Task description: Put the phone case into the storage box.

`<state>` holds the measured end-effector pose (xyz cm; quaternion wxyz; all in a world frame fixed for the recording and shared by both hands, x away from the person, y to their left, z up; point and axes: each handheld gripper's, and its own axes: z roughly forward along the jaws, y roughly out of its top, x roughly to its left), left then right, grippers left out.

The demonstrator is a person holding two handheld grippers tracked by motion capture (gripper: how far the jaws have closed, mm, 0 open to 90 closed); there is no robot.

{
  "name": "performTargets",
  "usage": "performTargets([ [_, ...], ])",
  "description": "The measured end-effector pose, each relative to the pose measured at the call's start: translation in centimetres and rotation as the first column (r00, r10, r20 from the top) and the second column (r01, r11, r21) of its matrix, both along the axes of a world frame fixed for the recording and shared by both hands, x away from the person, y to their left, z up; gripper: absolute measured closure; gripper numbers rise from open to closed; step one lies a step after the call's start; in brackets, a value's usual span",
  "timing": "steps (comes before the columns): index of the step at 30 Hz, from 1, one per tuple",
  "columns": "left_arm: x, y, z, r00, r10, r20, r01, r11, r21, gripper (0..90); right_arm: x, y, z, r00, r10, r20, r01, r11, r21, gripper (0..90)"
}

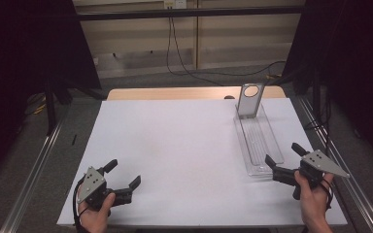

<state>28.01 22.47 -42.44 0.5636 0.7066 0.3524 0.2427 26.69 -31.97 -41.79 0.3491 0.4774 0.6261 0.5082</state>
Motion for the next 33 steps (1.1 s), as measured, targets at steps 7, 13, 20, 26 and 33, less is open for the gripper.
performTargets([
  [7,0.0,0.1,0.0,1.0000,0.006,0.002,-0.006,1.0000,-0.006,3.4,-0.9,-0.6,-0.5,0.9998,-0.018,0.000,0.018,1.000,-0.004,0.0],
  [13,-0.1,0.1,0.1,0.9999,0.012,0.008,-0.012,0.9999,-0.004,3.4,-1.8,-1.3,-1.2,0.9992,-0.040,-0.011,0.040,0.999,-0.010,0.0],
  [20,-0.3,0.4,0.1,0.9995,0.027,0.014,-0.027,0.9996,-0.006,3.4,-3.2,-1.5,-1.4,0.9992,-0.039,-0.007,0.038,0.999,-0.011,0.0],
  [26,-0.3,0.5,0.2,0.9989,0.040,0.022,-0.040,0.9988,-0.030,2.8,-4.4,-1.7,-1.5,0.9991,-0.042,0.010,0.042,0.999,0.015,0.0],
  [33,-0.2,0.6,0.1,0.9991,0.040,0.016,-0.040,0.9988,-0.028,2.5,-4.1,-1.7,-2.0,0.9996,-0.028,-0.007,0.029,0.999,0.027,0.0],
])
